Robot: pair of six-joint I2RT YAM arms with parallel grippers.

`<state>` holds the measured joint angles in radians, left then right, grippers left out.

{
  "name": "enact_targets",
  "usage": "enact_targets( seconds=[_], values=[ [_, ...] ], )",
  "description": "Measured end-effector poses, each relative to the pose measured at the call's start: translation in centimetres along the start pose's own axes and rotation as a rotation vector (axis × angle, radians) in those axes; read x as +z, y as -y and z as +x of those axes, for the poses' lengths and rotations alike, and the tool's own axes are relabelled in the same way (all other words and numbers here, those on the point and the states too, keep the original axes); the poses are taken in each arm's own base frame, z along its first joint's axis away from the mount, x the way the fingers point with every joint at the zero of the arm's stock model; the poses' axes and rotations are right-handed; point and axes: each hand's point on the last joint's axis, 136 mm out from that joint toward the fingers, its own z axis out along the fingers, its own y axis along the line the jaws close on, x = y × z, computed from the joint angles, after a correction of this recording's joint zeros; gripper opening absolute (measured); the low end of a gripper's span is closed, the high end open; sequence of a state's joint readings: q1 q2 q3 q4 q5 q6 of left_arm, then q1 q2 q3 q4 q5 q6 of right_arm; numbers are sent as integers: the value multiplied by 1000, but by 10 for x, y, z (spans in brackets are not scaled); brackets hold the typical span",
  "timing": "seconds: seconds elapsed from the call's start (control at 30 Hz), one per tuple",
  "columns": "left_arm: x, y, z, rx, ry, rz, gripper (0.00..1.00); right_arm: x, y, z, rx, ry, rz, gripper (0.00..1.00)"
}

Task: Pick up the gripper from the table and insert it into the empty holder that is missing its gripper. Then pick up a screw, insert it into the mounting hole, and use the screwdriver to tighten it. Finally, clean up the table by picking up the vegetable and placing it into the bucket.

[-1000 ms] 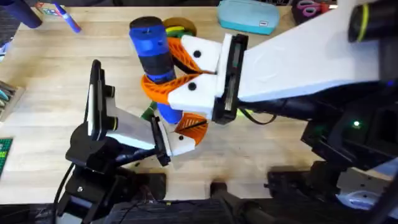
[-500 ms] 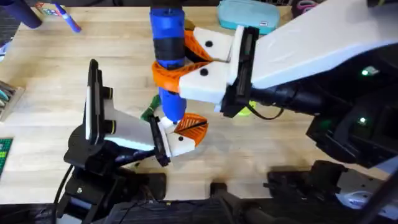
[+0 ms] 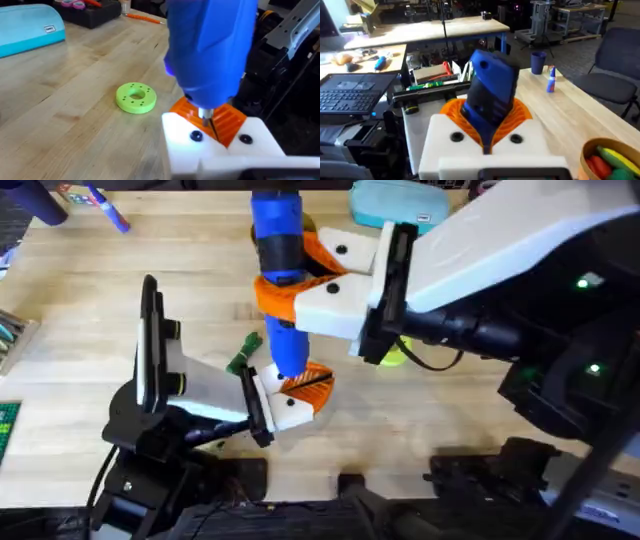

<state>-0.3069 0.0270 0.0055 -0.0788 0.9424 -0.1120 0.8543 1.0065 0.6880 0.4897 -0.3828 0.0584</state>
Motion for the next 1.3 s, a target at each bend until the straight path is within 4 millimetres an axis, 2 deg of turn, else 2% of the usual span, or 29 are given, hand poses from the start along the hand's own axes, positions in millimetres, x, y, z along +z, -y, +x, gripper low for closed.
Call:
enact_targets(
  seconds=[0.23,0.37,0.6,1.3],
  values=[
    [0,0,0,0,0,0,10,-1,-2,-25,-18,97,-7,41],
    [0,0,0,0,0,0,10,1,-1,-22,-12,91,-7,41],
    [0,0,0,0,0,0,10,13,2,-5,8,56,-14,41],
    [0,0,0,0,0,0,10,8,-1,-7,0,47,-13,41]
  ],
)
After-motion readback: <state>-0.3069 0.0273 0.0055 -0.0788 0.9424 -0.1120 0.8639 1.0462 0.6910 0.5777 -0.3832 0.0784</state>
